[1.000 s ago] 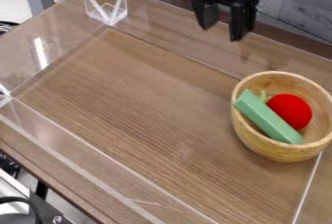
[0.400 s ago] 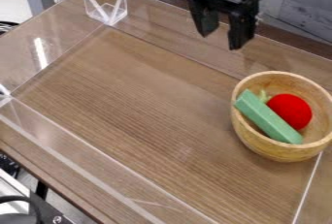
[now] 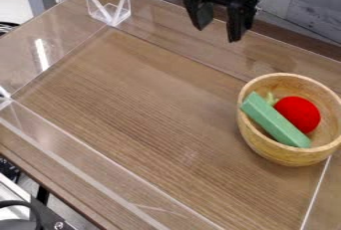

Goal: Put the green stick in the brown bowl

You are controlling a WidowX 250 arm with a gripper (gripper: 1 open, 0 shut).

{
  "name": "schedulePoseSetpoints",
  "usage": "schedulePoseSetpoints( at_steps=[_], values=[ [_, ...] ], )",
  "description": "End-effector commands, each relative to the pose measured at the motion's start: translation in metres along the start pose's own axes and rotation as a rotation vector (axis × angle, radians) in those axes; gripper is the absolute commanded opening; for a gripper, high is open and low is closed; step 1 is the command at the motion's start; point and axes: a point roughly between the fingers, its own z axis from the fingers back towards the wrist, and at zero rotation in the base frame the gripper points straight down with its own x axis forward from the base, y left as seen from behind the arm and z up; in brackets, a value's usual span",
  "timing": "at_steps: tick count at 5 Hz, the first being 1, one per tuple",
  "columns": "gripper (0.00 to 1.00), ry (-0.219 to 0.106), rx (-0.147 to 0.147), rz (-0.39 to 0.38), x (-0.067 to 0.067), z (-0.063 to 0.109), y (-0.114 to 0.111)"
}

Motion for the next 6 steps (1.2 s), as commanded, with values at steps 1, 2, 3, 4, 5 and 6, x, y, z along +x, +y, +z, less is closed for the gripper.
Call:
schedulePoseSetpoints(
  at_steps=[1,2,3,4,5,6],
  values=[
    [1.00,-0.058,0.020,-0.016,0.017,0.009,0.009],
    [1.00,-0.065,0.027,-0.024,0.016,0.009,0.036],
    [1.00,-0.078,0.025,-0.006,0.021,0.012,0.071],
    [1.00,-0.091,0.009,0.015,0.030,0.021,0.062],
    [1.00,-0.088,-0.015,0.014,0.034,0.020,0.050],
    [1.00,-0.084,-0.026,0.031,0.041,0.030,0.048]
  ],
)
